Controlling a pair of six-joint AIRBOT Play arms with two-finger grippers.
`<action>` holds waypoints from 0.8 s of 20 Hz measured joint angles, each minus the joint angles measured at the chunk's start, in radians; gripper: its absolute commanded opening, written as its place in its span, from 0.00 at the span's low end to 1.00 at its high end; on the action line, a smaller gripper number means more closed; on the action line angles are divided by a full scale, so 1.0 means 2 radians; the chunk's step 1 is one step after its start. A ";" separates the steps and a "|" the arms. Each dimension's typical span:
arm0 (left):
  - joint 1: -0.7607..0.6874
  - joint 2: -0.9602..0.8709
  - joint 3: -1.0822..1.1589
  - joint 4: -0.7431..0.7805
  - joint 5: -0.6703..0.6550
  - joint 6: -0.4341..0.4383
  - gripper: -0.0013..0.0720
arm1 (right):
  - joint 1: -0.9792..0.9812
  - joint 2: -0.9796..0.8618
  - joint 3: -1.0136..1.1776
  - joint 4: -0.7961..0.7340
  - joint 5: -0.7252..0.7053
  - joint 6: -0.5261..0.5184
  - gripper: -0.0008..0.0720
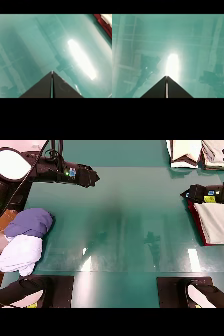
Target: Fold the shirts.
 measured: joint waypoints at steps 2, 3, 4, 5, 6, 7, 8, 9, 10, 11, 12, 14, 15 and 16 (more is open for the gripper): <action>0.000 0.000 0.000 0.000 0.000 0.000 0.05 | 0.000 0.000 0.000 0.000 -0.001 0.000 0.04; 0.000 0.000 0.000 0.000 0.000 0.000 0.05 | 0.000 0.000 0.000 0.000 -0.001 0.000 0.04; 0.000 0.000 0.000 0.000 0.000 0.000 0.05 | 0.000 0.000 0.000 0.000 -0.001 0.000 0.04; 0.000 0.000 0.000 0.000 0.000 0.000 0.05 | 0.000 0.000 0.000 0.000 -0.001 0.000 0.04; 0.000 0.000 0.000 0.000 0.000 0.000 0.05 | 0.000 0.000 0.000 0.000 -0.001 0.000 0.04; 0.000 0.000 0.000 0.000 0.000 0.000 0.05 | 0.000 0.000 0.000 0.000 -0.002 0.000 0.04; 0.000 0.000 0.000 0.000 0.000 0.000 0.05 | 0.000 0.000 0.000 0.000 -0.002 0.000 0.04; 0.000 0.000 0.000 0.000 0.000 0.000 0.05 | 0.000 0.000 0.000 0.000 -0.002 0.000 0.04; 0.000 0.000 0.000 0.000 0.000 0.000 0.05 | 0.000 0.000 0.000 0.000 -0.002 0.000 0.04; 0.000 0.000 0.000 0.000 0.000 0.000 0.05 | 0.000 0.000 0.000 0.000 -0.002 0.000 0.04; 0.000 0.000 0.000 0.000 0.000 0.000 0.05 | 0.000 0.000 0.000 0.000 -0.002 0.000 0.04; 0.000 0.000 0.000 0.000 0.004 0.000 0.05 | 0.000 0.000 0.000 0.000 -0.002 0.000 0.04; 0.000 0.000 0.000 0.003 0.013 0.000 0.05 | 0.000 0.000 0.000 0.000 -0.002 0.000 0.04; 0.002 0.000 0.002 0.012 0.017 0.002 0.05 | 0.000 0.000 0.000 0.000 -0.002 0.000 0.04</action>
